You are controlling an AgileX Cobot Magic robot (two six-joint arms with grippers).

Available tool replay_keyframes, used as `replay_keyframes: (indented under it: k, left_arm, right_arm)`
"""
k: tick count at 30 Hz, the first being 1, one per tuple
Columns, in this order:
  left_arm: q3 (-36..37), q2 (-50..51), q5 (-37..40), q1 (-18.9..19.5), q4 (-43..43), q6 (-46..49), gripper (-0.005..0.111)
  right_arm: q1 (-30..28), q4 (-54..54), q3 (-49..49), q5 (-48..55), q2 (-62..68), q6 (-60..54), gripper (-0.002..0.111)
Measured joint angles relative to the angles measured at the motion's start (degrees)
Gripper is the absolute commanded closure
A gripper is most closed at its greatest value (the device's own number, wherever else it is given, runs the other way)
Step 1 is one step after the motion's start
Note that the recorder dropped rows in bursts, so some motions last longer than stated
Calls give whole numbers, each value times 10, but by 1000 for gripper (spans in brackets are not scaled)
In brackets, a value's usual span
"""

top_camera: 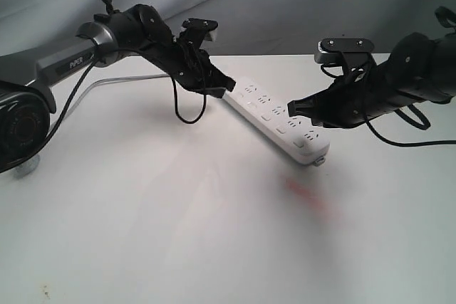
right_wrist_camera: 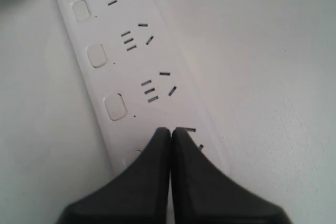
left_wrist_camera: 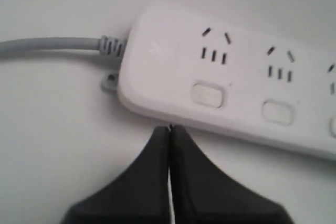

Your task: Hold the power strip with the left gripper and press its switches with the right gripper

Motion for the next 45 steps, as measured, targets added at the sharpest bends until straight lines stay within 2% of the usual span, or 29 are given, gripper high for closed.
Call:
replay_keyframes:
  k: [3, 7, 15, 18, 21, 25, 30, 36, 45]
  left_arm:
    - [0, 0, 0, 0, 49, 47, 107]
    - [0, 0, -11, 0, 55, 109, 107]
    - [0, 0, -91, 0, -100, 137, 106]
    - [0, 9, -94, 0, -141, 130, 106]
    - [0, 31, -93, 0, -177, 82, 106]
    - [-1, 44, -88, 0, -199, 69, 106]
    - [-4, 48, -88, 0, -206, 67, 106]
    - [-5, 48, -88, 0, -207, 67, 106]
    - [-5, 48, -86, 0, -207, 66, 106]
  right_arm:
    - [0, 0, 0, -2, 0, 0, 108]
    - [0, 0, 0, -6, 0, 0, 108]
    - [0, 0, 0, -10, 0, 0, 108]
    - [0, 0, 0, -13, 0, 0, 108]
    - [0, 0, 0, -14, 0, 0, 108]
    - [0, 0, 0, -16, 0, 0, 108]
    - [6, 1, 0, -12, 0, -3, 108]
    - [40, -2, 0, 10, 11, -9, 108]
    - [40, -2, 0, -16, 43, -9, 108]
